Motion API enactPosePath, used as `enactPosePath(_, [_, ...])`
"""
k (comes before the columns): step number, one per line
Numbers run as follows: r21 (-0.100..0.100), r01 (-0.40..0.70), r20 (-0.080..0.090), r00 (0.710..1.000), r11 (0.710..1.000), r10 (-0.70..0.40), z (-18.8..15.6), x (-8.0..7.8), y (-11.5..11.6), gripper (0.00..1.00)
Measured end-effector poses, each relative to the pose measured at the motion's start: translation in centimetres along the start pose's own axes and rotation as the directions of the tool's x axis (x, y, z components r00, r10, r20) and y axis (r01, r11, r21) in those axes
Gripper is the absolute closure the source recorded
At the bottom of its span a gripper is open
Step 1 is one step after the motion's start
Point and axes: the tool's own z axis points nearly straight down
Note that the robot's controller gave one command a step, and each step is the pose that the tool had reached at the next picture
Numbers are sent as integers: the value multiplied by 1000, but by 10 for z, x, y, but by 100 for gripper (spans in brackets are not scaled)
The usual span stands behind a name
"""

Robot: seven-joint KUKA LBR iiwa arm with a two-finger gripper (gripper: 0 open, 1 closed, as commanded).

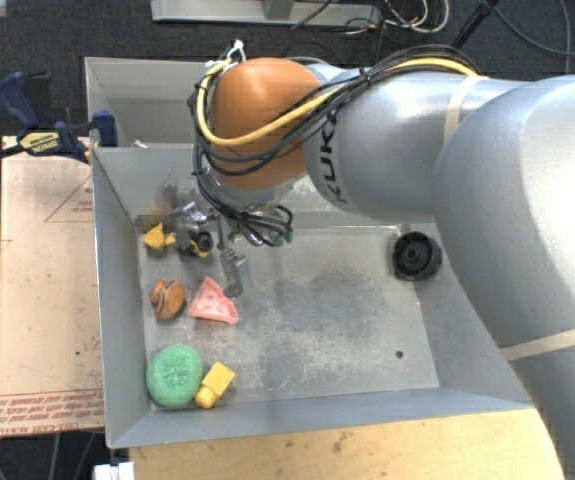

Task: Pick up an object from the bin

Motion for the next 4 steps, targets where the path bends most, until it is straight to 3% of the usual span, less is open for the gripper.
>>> enactPosePath(1, [-2,86,-4,996,996,-86,29,-9,-5,0])
enactPosePath(2, [-2,453,-1,891,891,-453,48,15,27,100])
enactPosePath(3, [-2,453,-1,891,891,-453,48,15,27,100])
enactPosePath(4, [-2,481,-1,877,877,-481,48,-9,27,100])
